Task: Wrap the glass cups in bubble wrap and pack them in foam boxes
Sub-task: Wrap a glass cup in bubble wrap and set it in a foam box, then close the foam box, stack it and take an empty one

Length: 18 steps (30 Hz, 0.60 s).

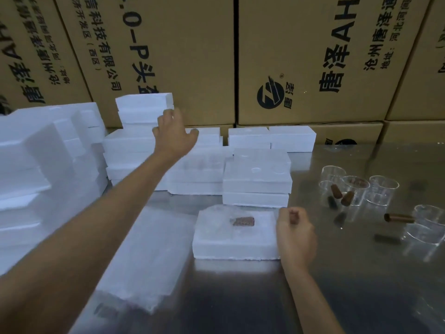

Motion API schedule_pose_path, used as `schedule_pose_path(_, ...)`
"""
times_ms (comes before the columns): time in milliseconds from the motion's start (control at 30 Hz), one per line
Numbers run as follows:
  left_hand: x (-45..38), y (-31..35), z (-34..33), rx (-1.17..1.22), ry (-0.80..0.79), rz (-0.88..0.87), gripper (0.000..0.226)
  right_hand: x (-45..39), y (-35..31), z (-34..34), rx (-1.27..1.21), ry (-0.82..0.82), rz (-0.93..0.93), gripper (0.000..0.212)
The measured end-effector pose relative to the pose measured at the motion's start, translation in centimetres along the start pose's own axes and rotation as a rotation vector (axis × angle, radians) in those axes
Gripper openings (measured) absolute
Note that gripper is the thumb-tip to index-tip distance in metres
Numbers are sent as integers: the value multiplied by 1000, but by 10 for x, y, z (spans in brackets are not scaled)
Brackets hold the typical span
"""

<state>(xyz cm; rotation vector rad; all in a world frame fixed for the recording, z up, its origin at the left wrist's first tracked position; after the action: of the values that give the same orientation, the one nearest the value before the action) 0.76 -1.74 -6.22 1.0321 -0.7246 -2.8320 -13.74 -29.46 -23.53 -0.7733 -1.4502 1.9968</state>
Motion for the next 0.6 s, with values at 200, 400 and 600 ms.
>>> schedule_pose_path(200, -125, -48, -18, -336, -85, 53, 74, -9, 1, -11, -98, -60, 41, 15)
schedule_pose_path(400, -175, -69, -50, -461, -115, 86, 80, -14, 7, -17, -83, -70, -22, 14)
schedule_pose_path(600, -185, -66, -58, -478, -65, 62, 64, -14, 3, -17, -67, -82, -13, 15)
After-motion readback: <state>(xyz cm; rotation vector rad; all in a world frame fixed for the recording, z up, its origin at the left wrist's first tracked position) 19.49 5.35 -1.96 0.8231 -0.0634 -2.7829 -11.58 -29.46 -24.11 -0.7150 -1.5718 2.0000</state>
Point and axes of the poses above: each hand's wrist, its own x-axis away from the middle knuckle, its own z-axis out of the back of the hand, y = z × x, the point moved 6 cm from there along -x, towards the middle knuckle, and after that the axes turned 5 degrees about y, right-handed, at the moved point
